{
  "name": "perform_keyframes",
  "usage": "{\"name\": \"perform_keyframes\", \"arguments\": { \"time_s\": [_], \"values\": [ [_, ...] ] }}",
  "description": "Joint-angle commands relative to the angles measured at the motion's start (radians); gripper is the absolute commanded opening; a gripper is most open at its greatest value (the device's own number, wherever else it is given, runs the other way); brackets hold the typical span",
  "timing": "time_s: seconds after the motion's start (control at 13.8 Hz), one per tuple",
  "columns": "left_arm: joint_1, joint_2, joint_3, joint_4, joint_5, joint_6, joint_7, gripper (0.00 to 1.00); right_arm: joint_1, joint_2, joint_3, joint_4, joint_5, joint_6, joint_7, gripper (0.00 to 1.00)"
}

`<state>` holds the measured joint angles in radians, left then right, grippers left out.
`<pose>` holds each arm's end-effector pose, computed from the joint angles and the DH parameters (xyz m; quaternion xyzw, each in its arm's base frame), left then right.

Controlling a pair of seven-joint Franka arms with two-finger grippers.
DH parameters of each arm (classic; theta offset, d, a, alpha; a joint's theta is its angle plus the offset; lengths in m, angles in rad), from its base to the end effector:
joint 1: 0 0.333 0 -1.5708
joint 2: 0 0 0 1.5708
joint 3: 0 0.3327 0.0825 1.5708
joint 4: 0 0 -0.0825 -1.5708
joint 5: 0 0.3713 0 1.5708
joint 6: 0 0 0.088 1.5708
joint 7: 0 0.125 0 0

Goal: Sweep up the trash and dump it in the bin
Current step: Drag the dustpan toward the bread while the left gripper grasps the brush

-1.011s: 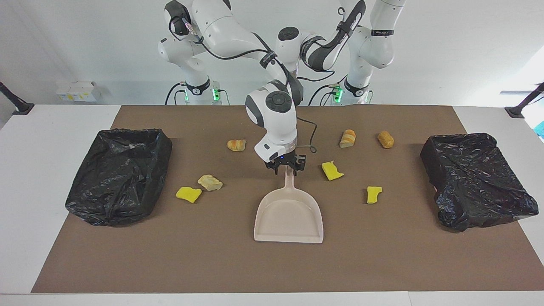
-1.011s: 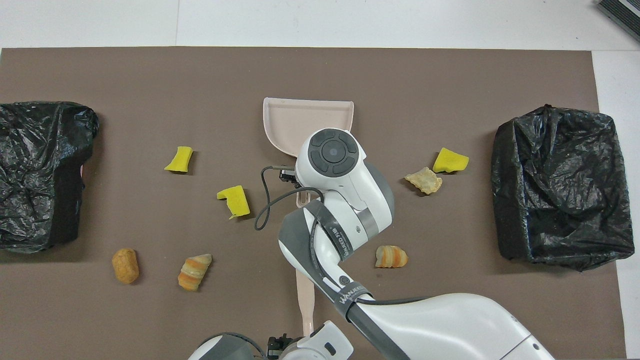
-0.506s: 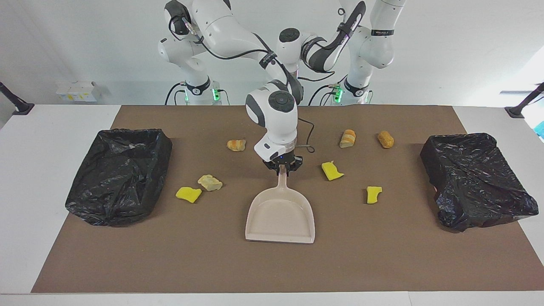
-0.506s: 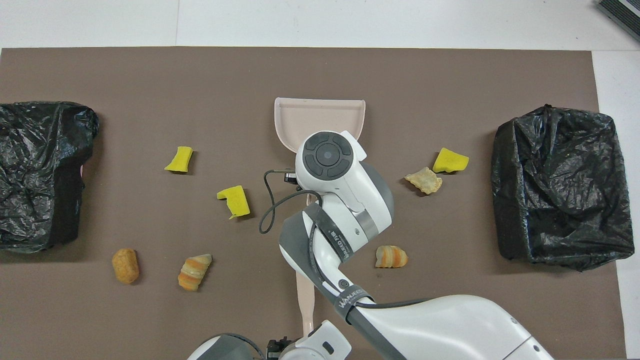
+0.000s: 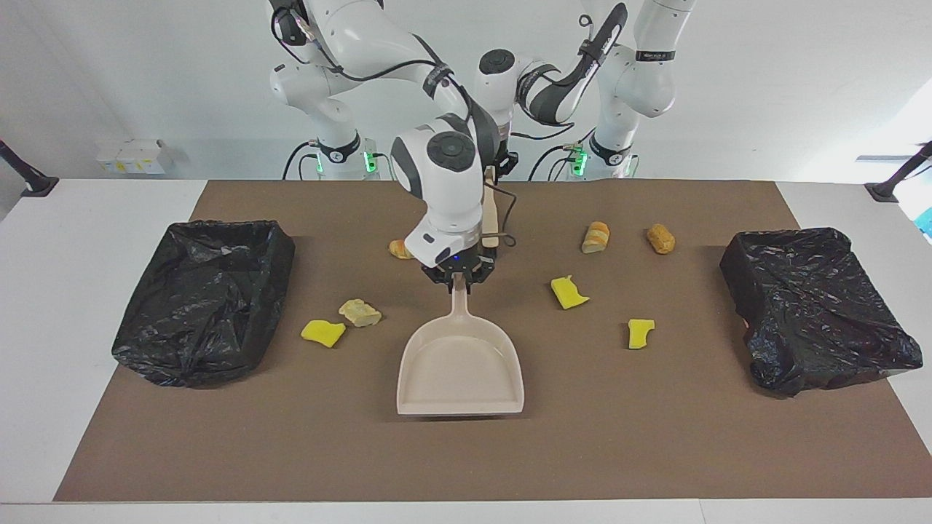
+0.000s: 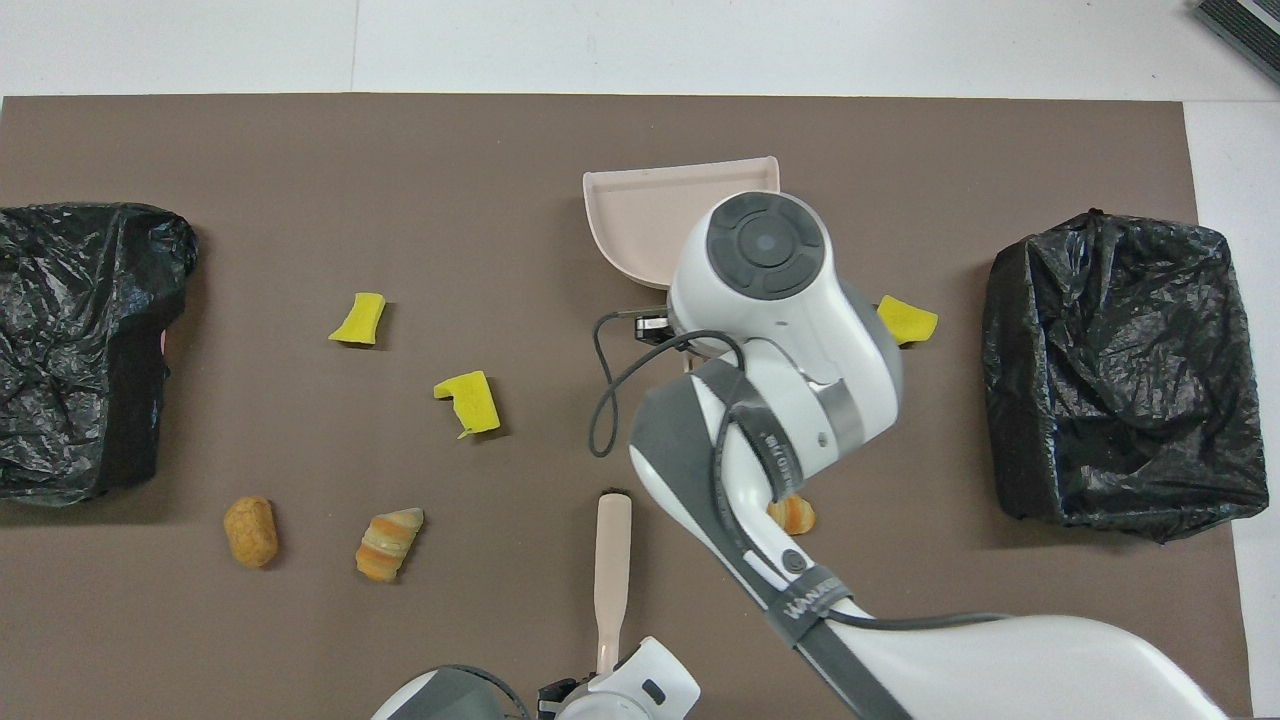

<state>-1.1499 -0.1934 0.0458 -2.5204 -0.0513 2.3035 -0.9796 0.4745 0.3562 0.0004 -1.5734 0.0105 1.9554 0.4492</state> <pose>0.1912 -0.3838 0.3535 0.9986 -0.0453 -0.0261 0.0014 0.5876 0.3031 0.4402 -0.9998 -0.0109 -0.0093 0.0102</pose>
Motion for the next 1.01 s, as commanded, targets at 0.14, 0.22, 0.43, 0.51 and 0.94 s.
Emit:
{"name": "perform_keyframes", "arguments": {
  "time_s": [0.14, 0.22, 0.43, 0.51, 0.94],
  "values": [
    [-0.002, 0.002, 0.02, -0.009, -0.016, -0.007, 0.01, 0.0, -0.091, -0.098, 0.01, -0.027, 0.019, -0.121, -0.277, 0.0],
    [0.021, 0.0, 0.02, -0.003, -0.016, -0.034, 0.002, 0.0, -0.105, -0.114, 0.009, -0.027, 0.017, -0.157, -0.331, 0.0],
    [0.099, -0.003, 0.026, 0.049, -0.015, -0.136, 0.012, 0.0, -0.145, -0.135, 0.006, -0.028, 0.014, -0.3, -0.563, 0.0],
    [0.146, -0.003, 0.025, 0.07, -0.015, -0.163, 0.018, 0.0, -0.154, -0.137, 0.006, -0.028, 0.0, -0.334, -0.664, 0.0],
    [0.265, -0.059, 0.031, 0.141, 0.039, -0.386, 0.041, 0.0, -0.159, -0.21, 0.006, -0.13, -0.11, -0.336, -1.151, 0.0]
  ]
}}
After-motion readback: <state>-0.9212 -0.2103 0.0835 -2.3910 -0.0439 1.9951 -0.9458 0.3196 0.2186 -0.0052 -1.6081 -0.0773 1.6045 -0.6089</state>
